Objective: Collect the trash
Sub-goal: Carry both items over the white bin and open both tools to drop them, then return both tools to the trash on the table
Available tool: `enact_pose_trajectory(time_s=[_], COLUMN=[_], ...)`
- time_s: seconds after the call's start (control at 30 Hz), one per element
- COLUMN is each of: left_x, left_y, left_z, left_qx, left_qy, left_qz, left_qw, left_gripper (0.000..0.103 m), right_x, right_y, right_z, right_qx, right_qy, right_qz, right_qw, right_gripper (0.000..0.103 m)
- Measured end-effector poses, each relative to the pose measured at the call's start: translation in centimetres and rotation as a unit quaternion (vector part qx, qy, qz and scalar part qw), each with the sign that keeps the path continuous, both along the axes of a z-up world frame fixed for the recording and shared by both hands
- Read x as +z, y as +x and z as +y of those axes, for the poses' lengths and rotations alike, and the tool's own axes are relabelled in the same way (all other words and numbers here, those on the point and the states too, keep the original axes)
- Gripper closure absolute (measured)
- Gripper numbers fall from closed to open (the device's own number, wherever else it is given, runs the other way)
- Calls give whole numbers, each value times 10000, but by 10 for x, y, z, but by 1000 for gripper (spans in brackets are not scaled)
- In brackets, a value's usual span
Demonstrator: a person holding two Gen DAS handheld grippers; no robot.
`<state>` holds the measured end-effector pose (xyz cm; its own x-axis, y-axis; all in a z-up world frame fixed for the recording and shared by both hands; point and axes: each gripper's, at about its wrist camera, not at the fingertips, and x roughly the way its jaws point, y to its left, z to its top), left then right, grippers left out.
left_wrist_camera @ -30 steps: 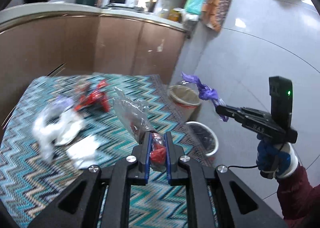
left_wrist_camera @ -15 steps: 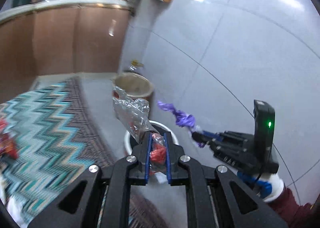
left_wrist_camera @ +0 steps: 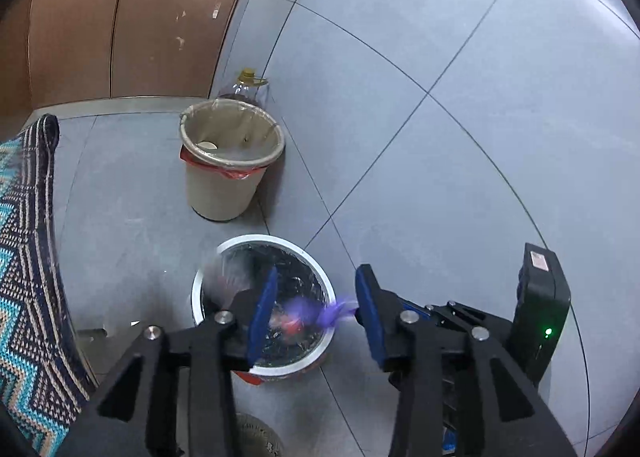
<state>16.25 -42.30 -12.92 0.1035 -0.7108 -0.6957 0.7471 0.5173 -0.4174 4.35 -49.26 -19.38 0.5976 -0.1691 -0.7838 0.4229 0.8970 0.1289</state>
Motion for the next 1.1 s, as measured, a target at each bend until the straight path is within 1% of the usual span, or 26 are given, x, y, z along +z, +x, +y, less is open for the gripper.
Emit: enact_pose_trajectory(time_s=[0.07,0.13,0.23,0.3,0.37,0.53,0.63,0.73,0.8,0.87,0.97,1.1], left_x=[2,6,20,30,40,68,87,104,112,119,125,133], left_y=[0,-1,-5,-11,-17,-31,-43,-58,-66,-73,-80,-79], left_z=[4,14,30,46,63,115,149,184,207,234,268,325], left_qx=[17,35,148,232,321,564,741,992,1184,1420,1711,2242], left_qy=[-42,-51,-49,-55,-34,-125,-169,-150,-128,-90,-46,-34], left_qz=[-24,-139,-519,-776,-996,-1356,-1606,-1912,-2073,-2230,-2334,-2366], left_qw=[10000,9999,9985,9967,9945,9891,9841,9764,9710,9644,9572,9454], left_gripper=[60,60,60,60,60,60,60,59,50,50,49,49], right_x=[-2,-1,6,14,24,58,83,106,121,135,156,180], right_y=[0,-3,-7,-10,-15,-26,-34,-40,-45,-49,-54,-53], right_z=[-1,1,6,13,24,53,75,98,115,133,159,193], right_qx=[-39,-56,-57,-37,-4,165,319,511,647,800,1038,1403], right_qy=[6,-1,-6,-49,-116,-310,-421,-486,-531,-564,-597,-668], right_qz=[10,0,-79,-162,-274,-570,-775,-1020,-1178,-1347,-1567,-1797], right_qw=[10000,10000,10000,9998,9996,9978,9956,9923,9895,9860,9804,9714], right_gripper=[75,74,74,74,72,71,70,68,68,65,65,65])
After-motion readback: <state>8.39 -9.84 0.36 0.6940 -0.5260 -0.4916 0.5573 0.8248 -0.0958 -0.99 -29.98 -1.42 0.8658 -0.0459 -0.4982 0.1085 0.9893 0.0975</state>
